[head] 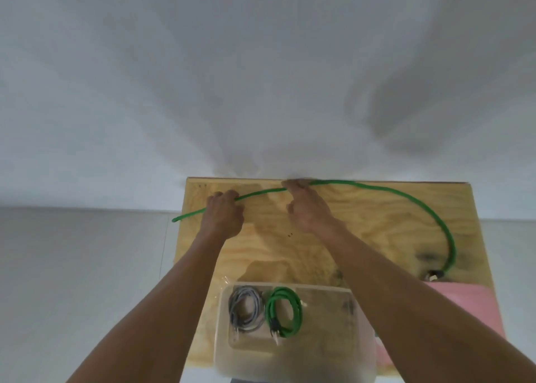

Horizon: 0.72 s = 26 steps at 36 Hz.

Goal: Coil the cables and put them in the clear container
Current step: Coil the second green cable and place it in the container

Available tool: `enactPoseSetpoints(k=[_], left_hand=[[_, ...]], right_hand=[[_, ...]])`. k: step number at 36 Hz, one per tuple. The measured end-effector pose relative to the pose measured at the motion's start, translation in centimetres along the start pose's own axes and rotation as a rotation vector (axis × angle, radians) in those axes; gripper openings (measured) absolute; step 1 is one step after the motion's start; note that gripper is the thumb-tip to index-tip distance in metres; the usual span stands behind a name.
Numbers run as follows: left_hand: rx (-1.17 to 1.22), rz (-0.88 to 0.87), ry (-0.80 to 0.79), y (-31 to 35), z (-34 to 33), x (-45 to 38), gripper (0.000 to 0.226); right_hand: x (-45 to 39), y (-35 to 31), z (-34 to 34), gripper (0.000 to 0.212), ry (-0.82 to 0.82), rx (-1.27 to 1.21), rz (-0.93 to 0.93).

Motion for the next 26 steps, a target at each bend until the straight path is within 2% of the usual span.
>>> enactPoseSetpoints(k=[4,8,11,15,20,26], left_hand=[[0.088,0.010,0.063,-0.5,0.1,1.1,0.021],[0.171,-0.015,0.106,-0.3,1.6,3.2,0.019],[0.223,-0.040,0.144,0.1,3.4,5.0,0.018],[0.281,-0.066,0.216,0.5,6.8,7.7,0.022],[0.412,-0.169,0.342,2.1,12.6,11.9,0.028],[0.524,-0.343,0.403,3.9,18.0,16.6,0.038]], right_hand=[[0.7,-0.1,-0.5,0.055,0.047,0.021,-0.001],[2.2,-0.4,-0.9,0.034,0.048,0.021,-0.007],[3.7,-1.5,0.1,0.023,0.117,-0.006,0.028],[5.9,-4.7,3.5,0.015,0.261,-0.015,0.144],[8.8,-9.4,9.5,0.015,0.456,-0.078,0.256],[13.9,-14.2,17.4,0.012,0.647,-0.354,0.339]])
Point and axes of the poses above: each hand's wrist, its own x-axis away from the middle knuckle, its own z-axis out of the back of the hand, y = z × x, the point moved 6 cm from there along -x, towards the middle knuckle, and after that the axes turned 5 degrees about z, right-handed, at the moved point
